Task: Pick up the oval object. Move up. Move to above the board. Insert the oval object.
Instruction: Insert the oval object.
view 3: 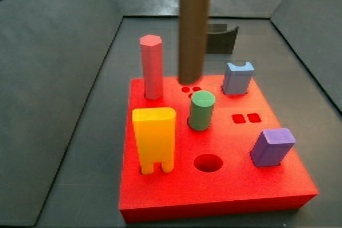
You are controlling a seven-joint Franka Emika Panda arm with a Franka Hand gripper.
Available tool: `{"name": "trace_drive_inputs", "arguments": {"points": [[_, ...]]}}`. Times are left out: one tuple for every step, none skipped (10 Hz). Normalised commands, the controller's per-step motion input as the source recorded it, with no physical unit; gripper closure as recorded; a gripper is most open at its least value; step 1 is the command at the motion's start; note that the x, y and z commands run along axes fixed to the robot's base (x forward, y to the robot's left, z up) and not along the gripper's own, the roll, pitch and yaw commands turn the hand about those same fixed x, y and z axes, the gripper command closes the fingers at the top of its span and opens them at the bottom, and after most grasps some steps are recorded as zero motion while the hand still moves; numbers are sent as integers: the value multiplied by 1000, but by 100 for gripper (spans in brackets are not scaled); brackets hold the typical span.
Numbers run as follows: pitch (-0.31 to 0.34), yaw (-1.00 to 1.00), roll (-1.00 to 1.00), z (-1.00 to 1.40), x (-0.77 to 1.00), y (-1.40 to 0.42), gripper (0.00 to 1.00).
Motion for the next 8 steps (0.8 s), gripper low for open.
{"name": "trace_drive_inputs", "arguments": {"points": [[-43,-817,27,-209,163,-317,100],[-11,-946,9,-166,63,-194,100],[-9,-934,10,-160,74,-197,100],[0,-740,3,-137,294,-229,100],[0,-520,0,-51,511,-260,100],[0,-483,0,-9,554,-217,100],[0,-506,3,-49,534,-197,100],[0,-594,91,-117,480,-57,100]]}}
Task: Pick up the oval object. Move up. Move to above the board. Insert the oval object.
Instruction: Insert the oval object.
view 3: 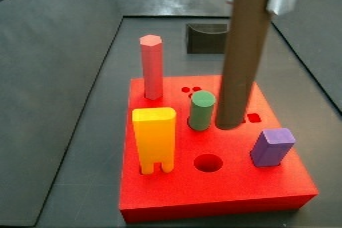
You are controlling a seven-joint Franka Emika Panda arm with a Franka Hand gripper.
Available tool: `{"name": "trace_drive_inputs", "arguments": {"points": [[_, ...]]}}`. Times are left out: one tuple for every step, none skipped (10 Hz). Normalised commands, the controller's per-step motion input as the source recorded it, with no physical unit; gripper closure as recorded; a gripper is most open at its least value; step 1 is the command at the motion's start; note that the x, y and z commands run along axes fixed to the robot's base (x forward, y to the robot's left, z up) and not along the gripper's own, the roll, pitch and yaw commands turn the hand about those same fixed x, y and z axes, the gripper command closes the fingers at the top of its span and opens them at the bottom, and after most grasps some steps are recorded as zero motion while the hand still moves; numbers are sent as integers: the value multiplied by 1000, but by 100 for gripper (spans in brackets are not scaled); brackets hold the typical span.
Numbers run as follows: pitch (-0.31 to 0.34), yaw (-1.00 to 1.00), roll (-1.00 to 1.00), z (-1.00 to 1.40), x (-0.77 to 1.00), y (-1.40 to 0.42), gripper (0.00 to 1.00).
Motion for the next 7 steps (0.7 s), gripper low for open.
{"name": "trace_drive_inputs", "arguments": {"points": [[0,-697,263,-146,300,77,100],[90,-606,323,-220,151,117,100],[53,-697,267,-100,91,89,100],[0,-817,201,0,11,37,100],[0,-971,150,0,0,0,100],[0,-986,140,0,-14,0,100],[3,-840,160,-129,0,0,100]]}}
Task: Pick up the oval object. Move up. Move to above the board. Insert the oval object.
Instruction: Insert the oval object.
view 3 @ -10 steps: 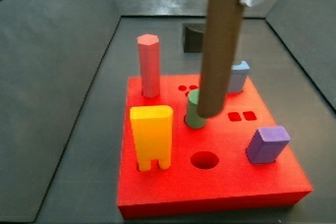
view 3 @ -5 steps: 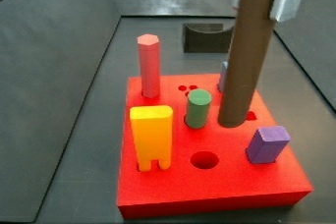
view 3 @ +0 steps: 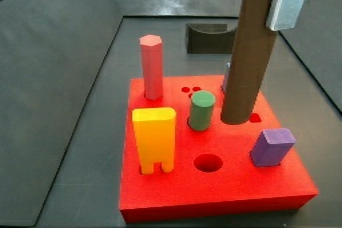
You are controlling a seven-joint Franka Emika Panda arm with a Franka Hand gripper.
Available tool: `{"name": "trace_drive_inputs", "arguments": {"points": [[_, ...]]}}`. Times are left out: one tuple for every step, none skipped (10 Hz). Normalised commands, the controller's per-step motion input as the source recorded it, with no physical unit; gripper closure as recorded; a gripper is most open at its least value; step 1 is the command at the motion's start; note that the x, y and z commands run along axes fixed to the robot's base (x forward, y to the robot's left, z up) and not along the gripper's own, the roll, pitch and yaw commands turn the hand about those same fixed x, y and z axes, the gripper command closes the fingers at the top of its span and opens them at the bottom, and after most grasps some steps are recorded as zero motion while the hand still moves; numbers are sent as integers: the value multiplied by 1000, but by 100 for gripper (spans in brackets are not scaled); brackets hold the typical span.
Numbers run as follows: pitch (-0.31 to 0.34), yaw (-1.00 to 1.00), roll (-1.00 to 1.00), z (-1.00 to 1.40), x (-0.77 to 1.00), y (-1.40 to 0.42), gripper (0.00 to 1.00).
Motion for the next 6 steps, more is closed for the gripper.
{"name": "trace_drive_inputs", "arguments": {"points": [[114,-477,231,-426,271,-191,100],[223,-143,370,-374,289,-354,100],[251,0,423,-189,31,-329,100],[354,-37,471,0,106,-203,100],[430,-91,450,146,29,-123,100],[426,-471,221,0,0,0,100]]}}
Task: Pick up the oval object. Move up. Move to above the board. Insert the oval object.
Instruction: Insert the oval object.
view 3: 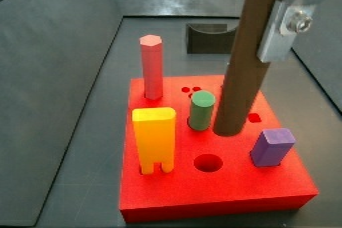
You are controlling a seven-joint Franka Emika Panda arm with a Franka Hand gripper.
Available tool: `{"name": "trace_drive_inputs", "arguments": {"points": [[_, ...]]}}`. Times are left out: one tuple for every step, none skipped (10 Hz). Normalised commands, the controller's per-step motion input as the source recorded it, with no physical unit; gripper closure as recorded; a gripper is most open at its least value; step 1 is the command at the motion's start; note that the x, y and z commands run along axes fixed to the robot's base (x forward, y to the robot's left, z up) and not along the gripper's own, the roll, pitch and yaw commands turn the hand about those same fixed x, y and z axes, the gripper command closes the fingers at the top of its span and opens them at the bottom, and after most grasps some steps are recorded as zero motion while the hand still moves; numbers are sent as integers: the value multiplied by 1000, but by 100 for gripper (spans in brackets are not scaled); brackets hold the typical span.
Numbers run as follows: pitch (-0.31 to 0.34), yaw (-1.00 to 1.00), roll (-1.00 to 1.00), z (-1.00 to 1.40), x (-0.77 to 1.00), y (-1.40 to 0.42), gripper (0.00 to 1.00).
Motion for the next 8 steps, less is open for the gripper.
{"name": "trace_drive_inputs", "arguments": {"points": [[173,-526,11,-26,0,0,100],[21,-137,63,-80,-171,0,100],[0,-497,17,-229,-169,-57,100],[-6,-591,-21,-266,-217,-106,100],[-106,-440,-97,-243,-129,-17,100],[-141,0,-120,-269,0,0,100],[-166,0,-204,-363,0,0,100],[-224,0,-270,-340,-6,6,100]]}}
